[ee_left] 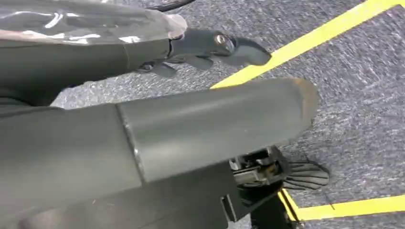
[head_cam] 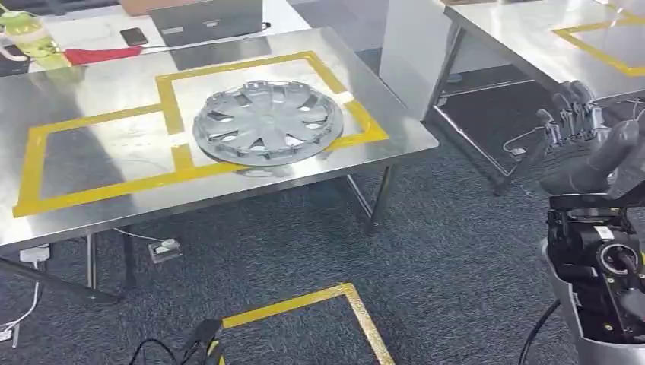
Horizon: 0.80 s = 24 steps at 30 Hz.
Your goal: Take the parts from the cabinet and place them on the table.
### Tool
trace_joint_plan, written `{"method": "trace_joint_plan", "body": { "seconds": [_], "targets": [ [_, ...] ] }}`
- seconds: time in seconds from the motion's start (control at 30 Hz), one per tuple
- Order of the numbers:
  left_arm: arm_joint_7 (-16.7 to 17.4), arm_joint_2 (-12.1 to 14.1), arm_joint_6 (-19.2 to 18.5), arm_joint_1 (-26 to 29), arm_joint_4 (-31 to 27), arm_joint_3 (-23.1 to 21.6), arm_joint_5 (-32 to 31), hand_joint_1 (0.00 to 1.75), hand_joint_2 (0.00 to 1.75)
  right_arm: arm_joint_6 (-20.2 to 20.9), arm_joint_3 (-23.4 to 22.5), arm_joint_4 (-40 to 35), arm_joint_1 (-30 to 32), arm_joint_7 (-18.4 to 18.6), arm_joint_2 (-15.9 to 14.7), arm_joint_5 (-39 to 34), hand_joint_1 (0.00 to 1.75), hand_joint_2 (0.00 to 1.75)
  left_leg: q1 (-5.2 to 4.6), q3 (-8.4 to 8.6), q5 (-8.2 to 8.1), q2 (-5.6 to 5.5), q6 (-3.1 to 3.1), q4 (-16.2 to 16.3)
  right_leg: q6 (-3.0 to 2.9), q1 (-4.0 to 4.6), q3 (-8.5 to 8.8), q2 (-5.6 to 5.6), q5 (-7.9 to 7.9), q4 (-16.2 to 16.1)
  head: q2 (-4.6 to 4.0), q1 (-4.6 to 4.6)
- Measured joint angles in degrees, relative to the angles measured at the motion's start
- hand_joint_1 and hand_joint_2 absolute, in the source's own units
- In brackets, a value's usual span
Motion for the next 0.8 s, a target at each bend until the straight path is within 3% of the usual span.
{"method": "trace_joint_plan", "body": {
  "seconds": [0.03,0.07,0.1,0.13,0.17,0.2,0.23,0.27,0.3,0.37,0.4,0.43,0.5,0.57,0.6,0.63,0.67,0.73,0.77,0.8],
  "targets": [
    [0.0,0.0,0.0,-0.1,0.0,0.0,0.0,0.00,0.00,0.0,-0.2,0.0,0.1,0.1,0.0,0.2,0.00,0.00,0.06,0.11,-0.03,0.76,-0.19,0.0,-0.37,0.04,-0.13,0.82,0.13,0.0,0.00,0.00],
    [0.0,0.0,0.0,-0.2,0.0,0.0,0.0,0.00,0.00,-0.2,-0.4,0.0,0.1,0.2,0.0,0.5,0.00,0.00,0.29,0.02,-0.50,0.61,-0.78,0.2,-0.80,-0.27,0.18,1.52,0.39,-0.4,0.00,0.11],
    [0.0,0.0,0.0,-0.3,0.0,0.0,-0.1,0.00,0.00,-0.4,-0.4,0.0,0.1,0.2,0.0,0.9,0.00,0.00,0.56,-0.37,-1.66,-1.92,-1.31,1.6,-0.98,-0.44,0.17,2.19,0.51,-0.4,0.00,-0.11],
    [0.0,0.0,0.0,-0.4,0.0,0.0,-0.1,0.00,0.00,-0.5,-0.6,0.0,0.1,0.4,0.0,1.2,0.00,0.00,0.56,-2.06,-3.96,-4.51,-1.43,5.3,-1.24,-0.55,0.04,2.73,0.64,-0.4,0.00,-0.31],
    [0.0,0.0,0.0,-0.3,0.0,0.0,-0.1,0.00,0.00,-0.6,-0.7,0.0,0.2,0.5,0.0,1.4,0.00,0.00,0.57,-4.53,-6.49,-5.62,-1.46,10.5,-1.44,-0.54,-0.11,3.47,0.72,-0.4,0.00,-0.59],
    [0.0,0.0,0.0,-0.2,0.0,0.0,-0.1,0.00,0.00,-0.7,-0.7,0.0,0.4,0.5,0.0,1.4,0.00,0.00,0.59,-7.04,-8.43,-6.00,-1.47,15.6,-1.57,-0.49,-0.25,4.29,0.80,-0.4,0.00,-0.72],
    [0.0,0.0,0.0,0.0,0.0,0.0,-0.1,0.00,0.00,-0.8,-0.7,0.0,0.6,0.5,0.0,1.4,0.00,0.00,0.59,-8.97,-9.26,-6.11,-1.43,19.1,-1.61,-0.44,-0.35,5.19,0.84,-0.4,0.00,-0.85],
    [0.0,0.0,0.0,0.0,0.0,0.0,-0.1,0.00,0.00,-0.8,-0.7,0.0,1.0,0.6,0.0,1.5,0.00,0.00,0.59,-9.50,-8.55,-6.13,-1.29,19.7,-1.62,-0.42,-0.34,6.12,0.86,-0.4,0.00,-1.01],
    [0.0,0.0,0.0,0.0,0.0,0.0,-0.1,0.00,0.00,-1.0,-0.9,0.0,1.2,0.6,0.0,1.6,0.00,0.00,0.59,-8.67,-6.66,-6.20,-1.07,17.5,-1.59,-0.43,-0.29,6.99,0.88,-0.4,0.00,-1.03],
    [0.0,0.0,-0.3,-0.1,0.0,0.0,-0.1,0.00,0.00,-1.0,-1.3,0.0,1.3,0.7,0.0,1.7,0.00,0.00,0.64,-4.11,-1.14,-7.23,-0.50,7.4,-1.46,-0.46,-0.14,8.68,0.96,-0.4,0.00,-1.20],
    [0.0,0.1,-0.3,-0.2,0.0,0.0,-0.1,0.00,0.00,-1.1,-1.5,0.1,1.3,0.7,0.0,2.0,0.00,0.00,0.73,-1.84,0.82,-9.77,-0.13,2.5,-1.33,-0.57,-0.20,9.41,1.02,-0.4,0.00,-1.33],
    [0.0,0.2,-0.3,-0.3,0.0,0.0,-0.1,0.00,0.00,-1.2,-1.8,0.1,1.3,0.8,-0.1,2.2,0.00,0.00,0.79,-1.14,0.39,-11.25,0.00,0.7,-1.02,-0.14,-0.55,10.05,1.00,-0.2,0.00,-1.38],
    [-0.1,0.2,-0.4,-0.3,0.0,0.0,-0.1,0.00,0.00,-1.5,-2.3,0.1,1.5,1.6,-0.3,2.8,0.00,0.00,0.52,-1.21,0.38,-9.76,0.10,0.7,-0.34,-0.60,-0.84,11.24,1.31,-0.4,0.00,-1.05],
    [-0.1,0.0,-0.4,-0.4,0.0,0.0,0.1,0.00,0.00,-2.1,-3.0,0.2,2.0,2.2,-1.0,4.1,0.00,0.00,0.83,-0.97,0.81,-8.35,0.90,0.0,0.53,-0.55,-1.15,12.27,1.53,-0.6,0.00,-1.09],
    [-0.2,0.1,-0.4,-0.6,0.0,0.0,0.3,0.00,0.00,-2.7,-3.4,0.4,2.4,2.5,-1.2,5.3,0.00,0.00,0.89,-0.79,1.02,-7.66,1.22,-0.3,0.57,-0.39,-1.36,8.60,0.73,0.4,0.00,-1.01],
    [-0.4,0.1,-0.4,-0.6,0.0,0.0,0.5,0.00,0.00,-3.6,-3.7,0.8,2.1,3.3,-1.6,6.8,0.00,0.00,0.84,-0.80,1.00,-7.17,1.62,-0.4,0.73,-0.15,-2.67,5.67,-1.27,3.1,0.00,-0.24],
    [-0.4,0.1,-0.4,-0.5,0.0,0.0,0.8,0.00,0.00,-4.4,-3.7,1.2,2.0,3.9,-1.7,8.3,0.00,0.00,0.75,-0.81,0.98,-6.49,1.77,-0.4,1.03,-0.23,-4.79,4.40,-3.87,7.8,0.00,0.00],
    [-0.4,0.1,-0.4,0.0,0.0,0.0,0.9,0.00,0.00,-5.0,-3.9,2.4,2.4,4.5,-2.1,9.8,0.00,0.00,0.68,-0.85,0.90,-4.94,1.86,-0.4,1.44,-0.52,-9.05,3.83,-7.61,17.2,0.00,0.04],
    [-0.4,0.1,-0.4,0.1,0.0,0.0,1.0,0.00,0.00,-5.2,-4.0,3.0,2.5,4.6,-2.2,9.9,0.00,0.00,0.68,-0.84,0.86,-4.23,1.84,-0.4,1.57,-0.61,-9.61,3.76,-7.50,18.6,0.00,0.15],
    [-0.4,0.1,-0.4,0.2,0.0,0.0,1.0,0.00,0.00,-5.2,-4.2,3.5,2.5,4.6,-2.2,10.1,0.00,0.00,0.69,-0.80,0.78,-3.53,1.75,-0.4,1.62,-0.63,-8.71,3.59,-6.15,16.9,0.00,0.17]
  ]
}}
